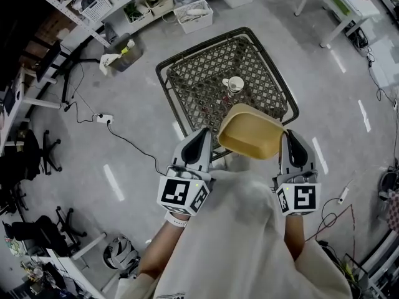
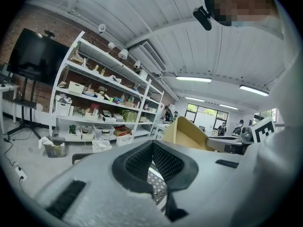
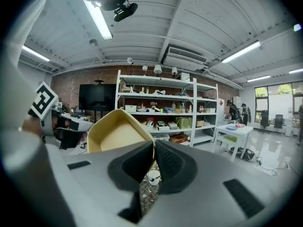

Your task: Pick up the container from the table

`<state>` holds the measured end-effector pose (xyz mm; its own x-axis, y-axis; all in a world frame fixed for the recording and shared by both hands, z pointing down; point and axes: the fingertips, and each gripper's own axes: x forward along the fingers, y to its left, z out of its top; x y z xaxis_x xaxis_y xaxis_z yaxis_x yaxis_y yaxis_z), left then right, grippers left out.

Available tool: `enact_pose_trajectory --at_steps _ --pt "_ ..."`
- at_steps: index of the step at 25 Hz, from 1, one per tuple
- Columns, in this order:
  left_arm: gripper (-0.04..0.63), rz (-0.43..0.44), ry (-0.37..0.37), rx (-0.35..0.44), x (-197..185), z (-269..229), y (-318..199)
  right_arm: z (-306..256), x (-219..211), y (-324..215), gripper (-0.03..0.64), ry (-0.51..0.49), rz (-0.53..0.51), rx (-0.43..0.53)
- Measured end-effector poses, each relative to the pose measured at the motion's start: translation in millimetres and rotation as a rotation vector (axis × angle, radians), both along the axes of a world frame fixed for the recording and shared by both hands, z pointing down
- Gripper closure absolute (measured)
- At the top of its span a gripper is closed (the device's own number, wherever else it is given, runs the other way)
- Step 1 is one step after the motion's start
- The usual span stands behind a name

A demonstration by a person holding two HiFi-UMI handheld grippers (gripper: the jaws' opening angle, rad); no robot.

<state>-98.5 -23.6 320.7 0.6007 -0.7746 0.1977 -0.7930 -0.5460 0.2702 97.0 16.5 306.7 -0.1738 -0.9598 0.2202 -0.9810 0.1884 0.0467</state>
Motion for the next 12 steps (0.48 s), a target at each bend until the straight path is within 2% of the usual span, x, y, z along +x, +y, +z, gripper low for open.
enact_pose_trajectory --at_steps 12 --pt "0.572 0.019 -0.002 -0.007 5.7 0.7 6.9 6.4 2.7 5.8 0.586 0.023 -0.004 -0.007"
